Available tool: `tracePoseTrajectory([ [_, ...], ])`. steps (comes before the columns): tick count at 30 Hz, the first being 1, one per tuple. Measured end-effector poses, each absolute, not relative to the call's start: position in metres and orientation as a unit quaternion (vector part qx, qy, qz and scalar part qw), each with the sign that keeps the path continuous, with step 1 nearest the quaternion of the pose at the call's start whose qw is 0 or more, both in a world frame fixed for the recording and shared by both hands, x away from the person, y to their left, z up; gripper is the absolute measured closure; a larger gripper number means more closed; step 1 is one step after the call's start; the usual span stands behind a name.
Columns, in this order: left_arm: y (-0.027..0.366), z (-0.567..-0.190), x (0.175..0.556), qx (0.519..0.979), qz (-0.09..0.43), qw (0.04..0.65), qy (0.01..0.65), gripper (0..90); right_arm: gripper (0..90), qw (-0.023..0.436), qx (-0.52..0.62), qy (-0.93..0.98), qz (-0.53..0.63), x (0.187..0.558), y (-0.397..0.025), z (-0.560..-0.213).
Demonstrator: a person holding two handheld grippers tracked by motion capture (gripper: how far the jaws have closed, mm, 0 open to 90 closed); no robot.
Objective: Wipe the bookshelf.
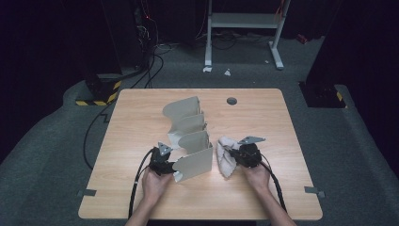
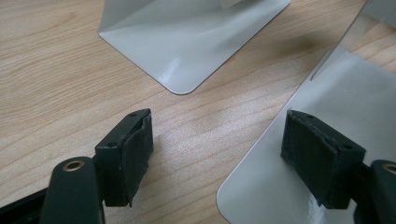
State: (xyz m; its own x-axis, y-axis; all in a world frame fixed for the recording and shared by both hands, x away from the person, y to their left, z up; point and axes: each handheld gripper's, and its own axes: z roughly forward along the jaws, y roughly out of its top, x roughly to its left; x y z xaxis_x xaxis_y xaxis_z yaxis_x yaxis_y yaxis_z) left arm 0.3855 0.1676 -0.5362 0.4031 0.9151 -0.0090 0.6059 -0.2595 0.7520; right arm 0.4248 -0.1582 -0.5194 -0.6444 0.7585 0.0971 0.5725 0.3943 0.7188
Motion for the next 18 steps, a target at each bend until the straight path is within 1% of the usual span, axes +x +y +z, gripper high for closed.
tracePoseTrajectory([
  [3, 0.168, -0.536, 0.386, 0.762, 0.222, 0.348, 0.499, 25.3, 86.3, 0.092, 0.389, 0.83, 0.388, 0.418, -0.145, -0.521],
  [8, 0.167, -0.536, 0.385, 0.762, 0.222, 0.348, 0.499, 25.3, 86.6, 0.062, 0.372, 0.841, 0.387, 0.413, -0.128, -0.524],
  [11, 0.167, -0.536, 0.385, 0.762, 0.223, 0.347, 0.498, 25.7, 86.7, 0.039, 0.37, 0.839, 0.398, 0.412, -0.124, -0.525],
  [18, 0.167, -0.536, 0.385, 0.762, 0.223, 0.346, 0.499, 25.7, 86.9, 0.011, 0.36, 0.828, 0.431, 0.409, -0.125, -0.515],
])
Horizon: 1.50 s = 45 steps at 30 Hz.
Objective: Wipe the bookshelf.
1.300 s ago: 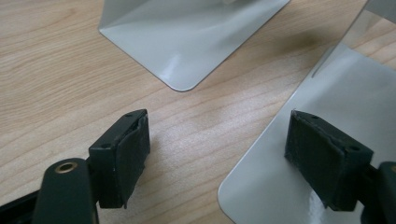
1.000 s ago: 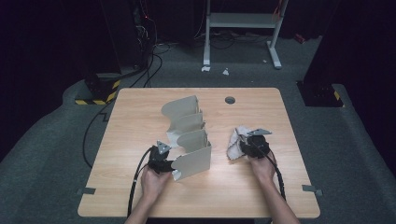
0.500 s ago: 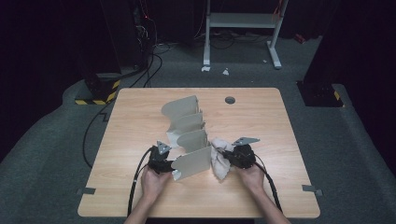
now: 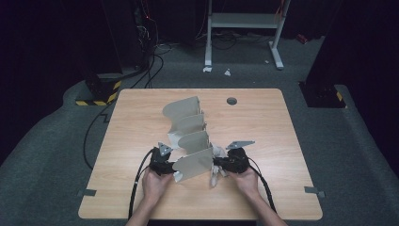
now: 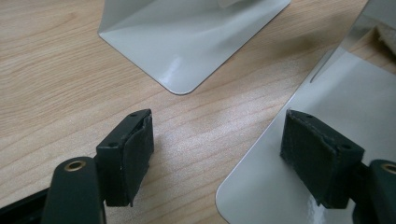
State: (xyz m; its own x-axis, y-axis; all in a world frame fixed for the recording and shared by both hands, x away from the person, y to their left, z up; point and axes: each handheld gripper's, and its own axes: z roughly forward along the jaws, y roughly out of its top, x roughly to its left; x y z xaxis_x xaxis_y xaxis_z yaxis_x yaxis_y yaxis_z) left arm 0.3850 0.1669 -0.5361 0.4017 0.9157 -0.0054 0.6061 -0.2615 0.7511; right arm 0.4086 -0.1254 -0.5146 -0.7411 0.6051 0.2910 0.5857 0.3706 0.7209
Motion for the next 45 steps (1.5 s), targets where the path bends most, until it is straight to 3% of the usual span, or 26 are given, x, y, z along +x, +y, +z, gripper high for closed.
tracePoseTrajectory([
  [26, 0.167, -0.536, 0.385, 0.761, 0.223, 0.347, 0.501, 25.7, 86.9, 0.049, 0.31, 0.815, 0.487, 0.394, -0.131, -0.452],
  [45, 0.167, -0.536, 0.385, 0.76, 0.223, 0.348, 0.501, 25.9, 87.0, 0.103, 0.274, 0.795, 0.532, 0.384, -0.131, -0.408],
])
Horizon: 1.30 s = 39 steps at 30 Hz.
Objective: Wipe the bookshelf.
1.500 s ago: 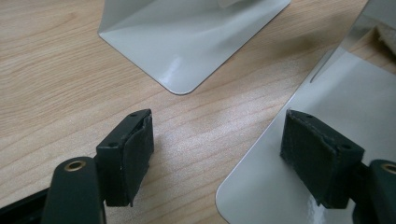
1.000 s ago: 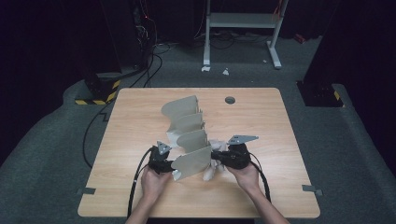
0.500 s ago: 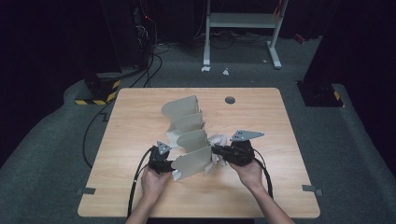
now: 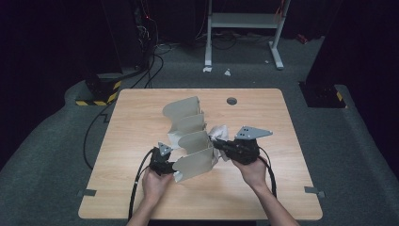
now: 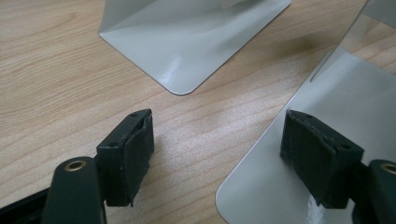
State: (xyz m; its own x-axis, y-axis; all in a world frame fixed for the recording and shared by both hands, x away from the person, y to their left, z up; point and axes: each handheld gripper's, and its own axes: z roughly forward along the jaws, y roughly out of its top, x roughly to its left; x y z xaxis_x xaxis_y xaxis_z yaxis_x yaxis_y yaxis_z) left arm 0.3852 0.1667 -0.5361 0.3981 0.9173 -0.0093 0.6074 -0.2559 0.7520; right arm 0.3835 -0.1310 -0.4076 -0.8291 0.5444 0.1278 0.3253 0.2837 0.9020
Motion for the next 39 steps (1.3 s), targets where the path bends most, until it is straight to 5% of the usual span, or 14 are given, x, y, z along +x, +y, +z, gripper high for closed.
tracePoseTrajectory([
  [29, 0.167, -0.536, 0.389, 0.762, 0.221, 0.349, 0.498, 26.6, 87.0, 0.053, 0.34, 0.835, 0.429, 0.411, -0.117, -0.502],
  [39, 0.162, -0.536, 0.399, 0.764, 0.219, 0.349, 0.496, 26.7, 86.9, 0.06, 0.332, 0.814, 0.473, 0.412, -0.124, -0.473],
])
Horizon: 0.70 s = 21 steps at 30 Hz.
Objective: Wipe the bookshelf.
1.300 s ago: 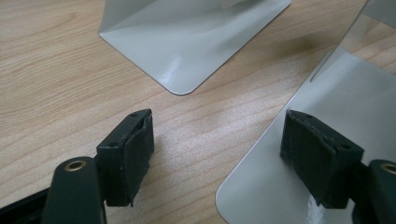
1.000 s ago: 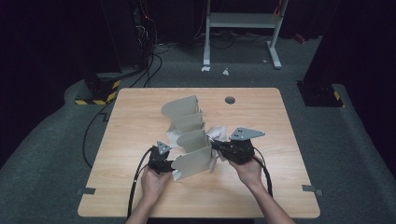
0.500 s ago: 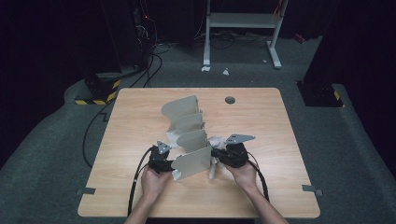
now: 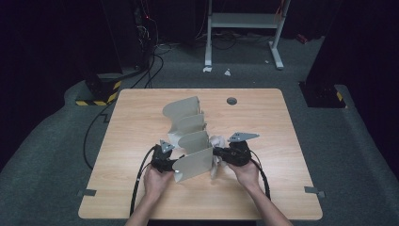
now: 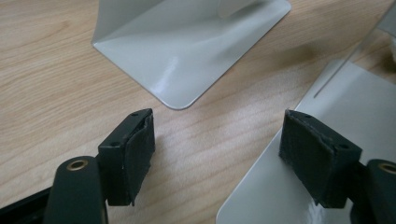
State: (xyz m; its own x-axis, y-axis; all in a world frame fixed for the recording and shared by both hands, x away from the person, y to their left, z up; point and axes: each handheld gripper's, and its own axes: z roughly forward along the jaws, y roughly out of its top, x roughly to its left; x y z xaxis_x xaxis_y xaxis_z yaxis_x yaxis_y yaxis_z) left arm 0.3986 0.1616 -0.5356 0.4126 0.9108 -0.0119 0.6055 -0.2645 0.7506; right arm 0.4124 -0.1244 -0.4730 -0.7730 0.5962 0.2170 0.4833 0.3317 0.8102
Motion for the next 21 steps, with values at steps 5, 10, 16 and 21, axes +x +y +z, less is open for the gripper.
tracePoseTrajectory([
  [5, 0.159, -0.536, 0.403, 0.766, 0.218, 0.35, 0.494, 26.7, 86.9, 0.067, 0.324, 0.805, 0.492, 0.412, -0.128, -0.457],
  [10, 0.159, -0.535, 0.404, 0.767, 0.218, 0.35, 0.492, 26.7, 87.0, 0.071, 0.314, 0.799, 0.508, 0.412, -0.129, -0.442],
  [16, 0.153, -0.535, 0.411, 0.768, 0.223, 0.344, 0.491, 29.0, 87.0, 0.082, 0.303, 0.794, 0.521, 0.412, -0.129, -0.425],
  [21, 0.15, -0.535, 0.415, 0.769, 0.222, 0.345, 0.491, 28.6, 86.9, 0.083, 0.3, 0.798, 0.516, 0.411, -0.128, -0.425],
])
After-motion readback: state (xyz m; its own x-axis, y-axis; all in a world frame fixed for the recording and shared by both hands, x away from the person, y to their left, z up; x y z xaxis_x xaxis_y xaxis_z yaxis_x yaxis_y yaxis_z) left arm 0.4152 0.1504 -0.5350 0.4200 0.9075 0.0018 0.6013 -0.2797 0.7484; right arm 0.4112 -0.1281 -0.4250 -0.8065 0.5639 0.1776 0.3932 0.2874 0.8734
